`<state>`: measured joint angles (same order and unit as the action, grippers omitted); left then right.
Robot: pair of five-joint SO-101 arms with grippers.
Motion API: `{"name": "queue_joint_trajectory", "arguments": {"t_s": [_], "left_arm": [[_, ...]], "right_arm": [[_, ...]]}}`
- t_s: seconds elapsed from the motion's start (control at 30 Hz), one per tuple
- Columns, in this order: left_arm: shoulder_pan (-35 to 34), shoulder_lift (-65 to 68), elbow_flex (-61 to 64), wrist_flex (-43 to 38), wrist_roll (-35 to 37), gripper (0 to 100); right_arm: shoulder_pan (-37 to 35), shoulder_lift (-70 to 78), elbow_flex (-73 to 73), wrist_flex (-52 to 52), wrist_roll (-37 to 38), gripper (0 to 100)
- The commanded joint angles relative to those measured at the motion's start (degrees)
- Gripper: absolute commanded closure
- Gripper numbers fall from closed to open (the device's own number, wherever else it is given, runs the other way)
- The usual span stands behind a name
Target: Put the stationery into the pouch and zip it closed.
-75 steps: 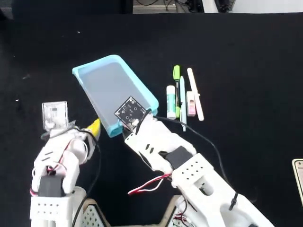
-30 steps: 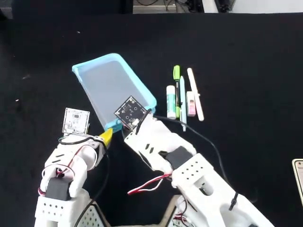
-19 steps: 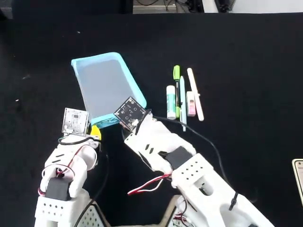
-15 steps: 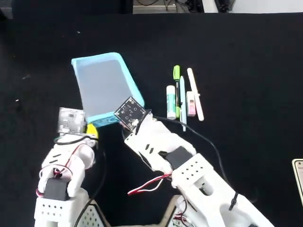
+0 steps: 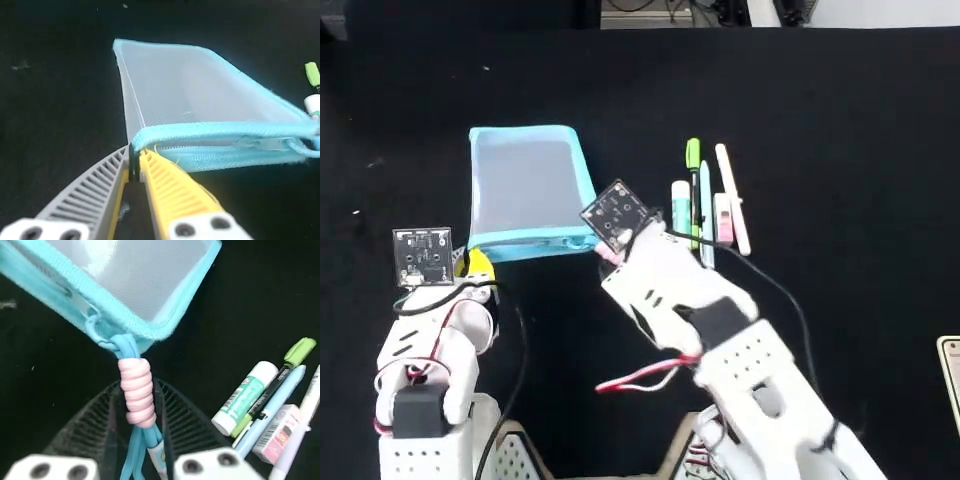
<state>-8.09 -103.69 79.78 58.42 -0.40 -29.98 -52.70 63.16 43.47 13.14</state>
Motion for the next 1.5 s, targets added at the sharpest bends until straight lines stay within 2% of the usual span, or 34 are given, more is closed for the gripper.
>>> {"name": "queue_joint_trajectory", "arguments": {"t_s": [0.0,0.2,0.3,0.4,0.53,0.8,0.93,1.07,1.17,1.4,1.47], "left_arm": [[-1.98,-0.26,-7.34,0.53,-2.29,97],[-2.07,-0.18,-19.56,5.27,-3.78,97],[-1.98,2.11,-23.69,5.71,-6.86,97],[-1.98,8.44,-27.74,5.71,-7.74,97],[-1.98,21.10,-37.49,8.00,-7.74,97],[-1.71,51.87,-69.05,24.97,-7.56,97],[-1.45,65.85,-83.21,35.16,-7.30,96],[-1.63,77.63,-94.20,42.02,-5.89,89],[-1.98,82.20,-98.24,42.46,-3.08,86],[0.92,82.81,-98.95,42.29,-2.46,87],[1.19,82.55,-99.03,42.29,-2.37,90]], "right_arm": [[1.93,-12.88,-2.95,6.51,0.09,98.8],[2.20,-22.11,-5.76,13.27,8.26,98.8],[2.11,-22.02,-12.18,17.93,8.88,98.8],[2.02,-20.70,-20.09,21.36,9.23,98.8],[2.02,-11.91,-30.81,25.93,9.41,98.8],[2.20,6.46,-50.77,36.57,9.41,98.8],[2.20,10.15,-53.23,38.15,9.41,98.8],[2.20,10.33,-53.14,38.33,9.41,98.8],[2.29,10.24,-53.05,38.95,9.41,98.8],[3.25,10.24,-51.47,39.47,9.41,98.8],[4.48,10.24,-50.86,39.30,9.41,98.8]]}}
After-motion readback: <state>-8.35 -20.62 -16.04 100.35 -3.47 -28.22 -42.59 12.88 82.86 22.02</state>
